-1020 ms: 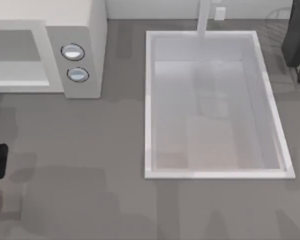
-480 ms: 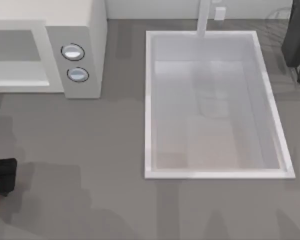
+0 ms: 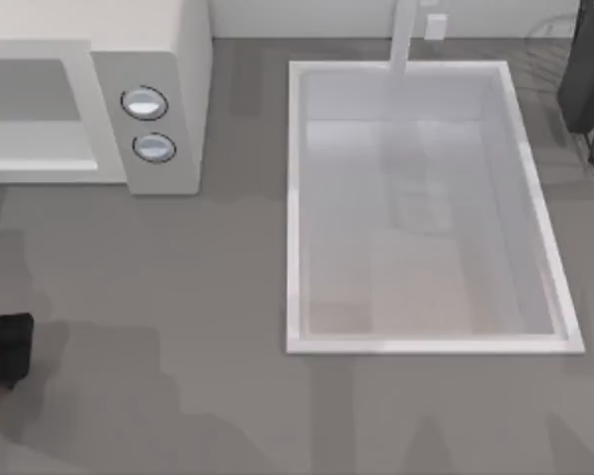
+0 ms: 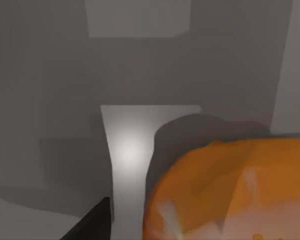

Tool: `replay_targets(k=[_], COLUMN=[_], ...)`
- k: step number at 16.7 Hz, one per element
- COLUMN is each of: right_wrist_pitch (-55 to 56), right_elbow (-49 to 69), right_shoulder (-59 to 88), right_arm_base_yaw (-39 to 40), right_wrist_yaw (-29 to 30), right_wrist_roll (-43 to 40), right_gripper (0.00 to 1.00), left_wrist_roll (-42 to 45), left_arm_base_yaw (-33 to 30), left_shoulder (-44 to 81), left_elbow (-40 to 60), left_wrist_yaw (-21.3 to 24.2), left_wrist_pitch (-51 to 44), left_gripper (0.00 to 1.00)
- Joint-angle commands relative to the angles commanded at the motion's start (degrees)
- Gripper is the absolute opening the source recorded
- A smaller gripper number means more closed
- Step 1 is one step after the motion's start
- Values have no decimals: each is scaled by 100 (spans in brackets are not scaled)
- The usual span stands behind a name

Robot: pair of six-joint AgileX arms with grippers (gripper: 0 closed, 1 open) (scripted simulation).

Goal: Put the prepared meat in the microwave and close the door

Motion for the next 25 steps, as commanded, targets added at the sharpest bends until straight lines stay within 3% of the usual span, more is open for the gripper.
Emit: replay_targets(k=[9,17,25], right_wrist_pitch=[0,0,0], right_elbow=[0,0,0], right_shoulder=[0,0,0], right_arm_base_yaw=[0,0,0], right_wrist_yaw=[0,0,0], right_wrist_roll=[0,0,0], right_gripper=[100,100,100], left_wrist_roll=[0,0,-14], left_arm_base_yaw=[0,0,-12], left_shoulder=[0,0,-820], left_elbow=[0,0,982], left_wrist_yaw=[0,0,-36], left_wrist_pitch=[0,0,-1734], left_gripper=[2,0,0])
